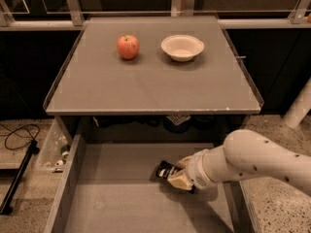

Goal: Place rxbar chocolate into top drawer

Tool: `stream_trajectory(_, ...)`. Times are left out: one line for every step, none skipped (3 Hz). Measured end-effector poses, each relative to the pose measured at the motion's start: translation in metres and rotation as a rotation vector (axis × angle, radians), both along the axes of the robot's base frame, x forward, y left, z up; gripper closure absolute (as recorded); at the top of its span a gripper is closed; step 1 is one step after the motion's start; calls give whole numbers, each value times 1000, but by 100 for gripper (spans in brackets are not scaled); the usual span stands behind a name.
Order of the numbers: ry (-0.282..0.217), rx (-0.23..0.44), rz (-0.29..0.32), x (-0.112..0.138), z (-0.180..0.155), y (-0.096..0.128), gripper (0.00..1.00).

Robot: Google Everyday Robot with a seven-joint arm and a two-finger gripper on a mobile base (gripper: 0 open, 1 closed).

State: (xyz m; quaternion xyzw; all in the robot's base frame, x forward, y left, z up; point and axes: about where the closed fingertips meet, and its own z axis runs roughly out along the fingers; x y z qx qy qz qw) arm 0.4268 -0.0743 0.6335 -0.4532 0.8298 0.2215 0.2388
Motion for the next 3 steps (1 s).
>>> stream_trajectory(-111, -8, -15, 16, -7, 13, 100)
stream_trajectory(-137, -7, -34, 24, -4, 12, 81)
stream_trajectory(-137, -7, -34, 24, -4, 12, 57)
